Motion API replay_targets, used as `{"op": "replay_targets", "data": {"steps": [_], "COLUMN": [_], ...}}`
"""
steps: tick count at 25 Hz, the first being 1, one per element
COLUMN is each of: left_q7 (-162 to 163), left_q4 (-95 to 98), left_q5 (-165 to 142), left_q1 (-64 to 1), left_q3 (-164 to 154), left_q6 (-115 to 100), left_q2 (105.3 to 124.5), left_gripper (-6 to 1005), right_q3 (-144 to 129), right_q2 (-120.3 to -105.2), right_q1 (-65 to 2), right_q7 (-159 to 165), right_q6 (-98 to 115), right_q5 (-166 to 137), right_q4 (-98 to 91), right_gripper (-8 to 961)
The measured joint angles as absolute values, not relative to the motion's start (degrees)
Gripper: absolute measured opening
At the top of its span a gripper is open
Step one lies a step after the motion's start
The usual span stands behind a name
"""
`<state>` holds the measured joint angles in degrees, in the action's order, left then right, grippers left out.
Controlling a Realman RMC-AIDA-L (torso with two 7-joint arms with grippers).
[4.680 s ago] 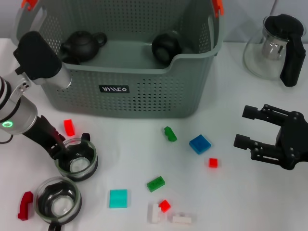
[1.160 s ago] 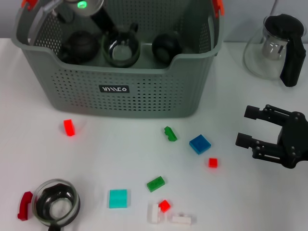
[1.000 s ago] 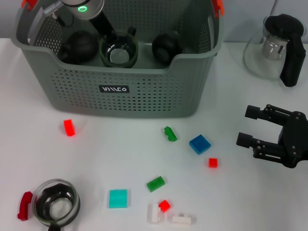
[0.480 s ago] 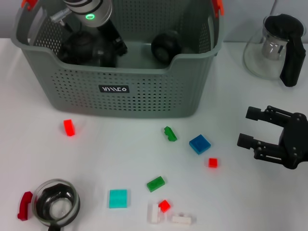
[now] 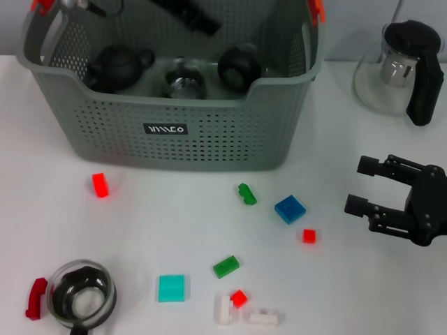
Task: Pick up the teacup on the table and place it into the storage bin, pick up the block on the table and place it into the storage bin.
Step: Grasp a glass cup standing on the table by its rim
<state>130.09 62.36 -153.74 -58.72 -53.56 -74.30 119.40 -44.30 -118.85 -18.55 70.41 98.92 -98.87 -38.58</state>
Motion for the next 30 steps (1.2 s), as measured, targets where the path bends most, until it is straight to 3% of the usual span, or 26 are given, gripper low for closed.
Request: {"op": "replay_targets", "data": {"steps": [4, 9, 14, 19, 25, 30], "left_q7": [126.6, 117.0, 102.7, 95.1, 93.7, 94.9], "left_q4": [66.1, 63.8, 53.4, 46.8, 49.0, 60.2], "left_q5": [-138.0, -110.1, -86.9, -84.2, -95.4, -111.2], "left_q1": [-55.7, -47.5, -38.2, -30.0, -21.0, -17.6], "left_q3": [-43.0, -35.6, -33.7, -33.6, -33.6, -33.5], "left_q6": [-82.9, -92.6, -104.3, -110.6, -113.9, -113.8], "left_q2": [118.19, 116.11, 114.95, 113.74, 110.38, 110.85], "left_gripper": [519, 739, 814, 817, 813, 800], "right_q3": [-44.2, -44.2, -43.9, -43.7, -43.1, -42.9], "right_q2": [-118.83, -118.83, -118.83, -118.82, -118.77, -118.74], "right_q1": [-18.6, -18.5, -18.7, -18.8, -18.8, -18.8], "right_q7": [70.5, 70.5, 70.5, 70.5, 70.5, 70.8], "right_q6": [98.9, 98.9, 99.0, 99.1, 99.3, 99.1], "right_q5": [-98.9, -98.9, -98.9, -98.9, -98.9, -98.9], "right_q4": [-38.6, -38.6, -38.5, -38.5, -38.5, -38.6], "right_gripper": [807, 807, 806, 807, 806, 807]}}
